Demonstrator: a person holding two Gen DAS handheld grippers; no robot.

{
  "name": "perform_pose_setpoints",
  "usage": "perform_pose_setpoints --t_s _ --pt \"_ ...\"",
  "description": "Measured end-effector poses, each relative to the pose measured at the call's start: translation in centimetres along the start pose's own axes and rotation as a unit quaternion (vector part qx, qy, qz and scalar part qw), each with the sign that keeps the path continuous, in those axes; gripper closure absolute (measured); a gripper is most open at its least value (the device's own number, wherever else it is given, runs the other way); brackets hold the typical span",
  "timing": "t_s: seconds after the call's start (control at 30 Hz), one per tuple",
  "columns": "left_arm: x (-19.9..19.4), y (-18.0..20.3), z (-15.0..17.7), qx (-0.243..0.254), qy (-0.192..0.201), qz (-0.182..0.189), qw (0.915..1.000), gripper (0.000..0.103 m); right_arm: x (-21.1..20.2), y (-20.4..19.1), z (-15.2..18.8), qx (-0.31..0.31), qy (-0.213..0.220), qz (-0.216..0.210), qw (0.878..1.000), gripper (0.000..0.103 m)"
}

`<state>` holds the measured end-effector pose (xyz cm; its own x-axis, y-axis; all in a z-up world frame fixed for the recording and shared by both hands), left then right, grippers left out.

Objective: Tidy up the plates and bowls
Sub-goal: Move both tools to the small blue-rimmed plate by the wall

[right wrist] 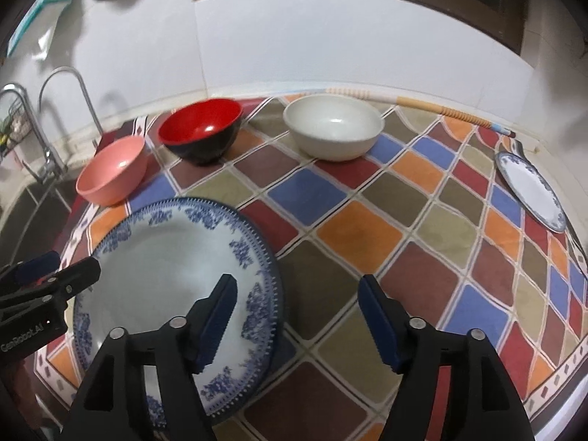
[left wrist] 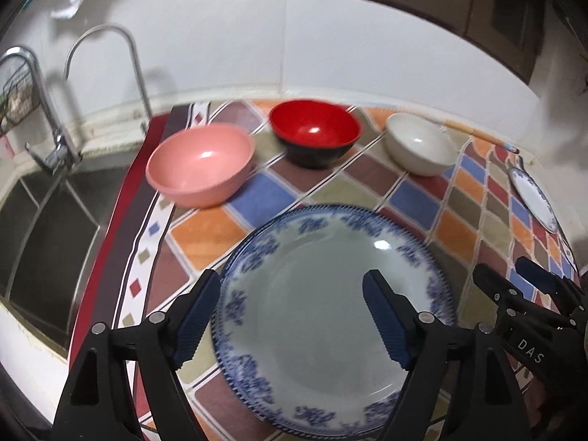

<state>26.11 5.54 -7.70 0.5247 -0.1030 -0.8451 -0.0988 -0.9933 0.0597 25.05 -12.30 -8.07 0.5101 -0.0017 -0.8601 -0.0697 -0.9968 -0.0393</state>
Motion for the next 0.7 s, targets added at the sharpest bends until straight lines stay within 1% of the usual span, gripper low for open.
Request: perform_pose_setpoints --t_s 0.1,0.27,0.37,0.47,0.67,0.7 --pt "-0.5 1.6 -0.7 0.019 0.011 0.010 0.9997 0.022 -1.0 1.3 -0.1 0.015 0.011 0.009 1.000 0.027" --pt "-0.9 5.0 -1.9 0.051 0.023 0.029 0.9980 0.018 -2.8 3.9 -0.4 0.033 0.036 0.038 0.998 0.025" --pt "-1.0 7.3 -2.5 0.070 0.031 0.040 0.9963 0.016 -3.7 6.0 -0.5 0.048 0.050 0.058 0.996 0.022" --pt "-1.1 9.8 -3.4 0.090 0.037 0.052 0.9939 0.016 -4.4 8.3 -0.5 0.066 0.059 0.079 0.993 0.022" --pt "-2.0 15.2 -5.1 0.127 0.062 0.076 0.9870 0.015 -6.2 13.4 -0.4 0.106 0.079 0.129 0.983 0.022" --pt "-2.1 15.8 -5.2 0.131 0.065 0.080 0.9860 0.015 -6.5 14.0 -0.4 0.112 0.080 0.132 0.982 0.022"
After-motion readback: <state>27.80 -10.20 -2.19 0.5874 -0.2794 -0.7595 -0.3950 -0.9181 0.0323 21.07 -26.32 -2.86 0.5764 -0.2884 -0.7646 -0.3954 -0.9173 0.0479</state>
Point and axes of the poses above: each gripper's, at about its wrist camera, not at the fingertips, and x roughly the way its jaws point, y to its right, z to its underside, the point moved 2 cm from there along x, roughly the way its jaws point, and after that the axes turned 7 degrees about -y, right-handed, at the moved point
